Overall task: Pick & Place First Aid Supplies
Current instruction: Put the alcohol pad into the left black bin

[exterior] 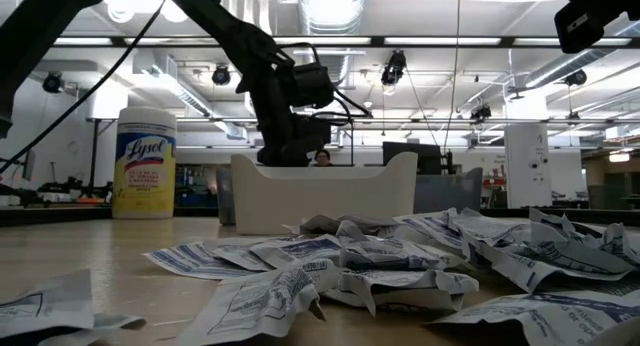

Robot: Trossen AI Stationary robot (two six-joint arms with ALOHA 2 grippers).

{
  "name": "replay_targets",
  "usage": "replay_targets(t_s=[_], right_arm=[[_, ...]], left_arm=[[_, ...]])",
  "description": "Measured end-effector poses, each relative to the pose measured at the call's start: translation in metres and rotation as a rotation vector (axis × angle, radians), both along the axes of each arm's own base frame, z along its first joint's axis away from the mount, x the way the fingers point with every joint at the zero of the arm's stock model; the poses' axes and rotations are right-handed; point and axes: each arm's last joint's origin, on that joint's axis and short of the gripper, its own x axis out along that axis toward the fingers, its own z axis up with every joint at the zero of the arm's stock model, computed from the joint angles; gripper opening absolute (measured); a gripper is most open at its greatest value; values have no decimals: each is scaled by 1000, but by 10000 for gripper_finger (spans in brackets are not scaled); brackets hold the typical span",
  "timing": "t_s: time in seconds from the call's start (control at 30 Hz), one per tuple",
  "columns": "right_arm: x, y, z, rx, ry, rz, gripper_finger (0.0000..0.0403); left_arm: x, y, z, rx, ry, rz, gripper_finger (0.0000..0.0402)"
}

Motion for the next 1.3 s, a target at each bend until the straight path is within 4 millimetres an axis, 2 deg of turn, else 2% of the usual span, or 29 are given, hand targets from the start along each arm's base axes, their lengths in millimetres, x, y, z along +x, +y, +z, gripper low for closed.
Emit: replay_targets(t_s=[0.13, 0.33, 0.5, 0.6, 0.7, 0.83, 0.97, 1.13, 1.3], right_arm=[[0, 0, 0, 0, 0, 0, 59], [0, 0, 0, 0, 0, 0, 59], [0, 0, 0, -1, 0, 0, 59], [0, 0, 0, 0, 0, 0, 59], [0, 0, 0, 0, 0, 0, 59], [0, 0, 0, 0, 0, 0, 59], [0, 0, 0, 0, 0, 0, 59], [0, 0, 0, -1, 0, 0, 59], [0, 0, 0, 0, 0, 0, 59]], left_arm=[[0, 0, 0, -2, -3, 6, 22], [5, 2, 13, 7, -31, 12, 90], [11, 4, 43, 10, -35, 13, 129], [13, 2, 68, -8, -28, 23, 135], [14, -9, 92, -61, -23, 46, 135], [16, -36, 117, -164, -12, 80, 135], [20, -75, 132, -248, -8, 128, 135], [25, -133, 139, -338, -13, 190, 135], [23, -193, 137, -423, 15, 264, 135]])
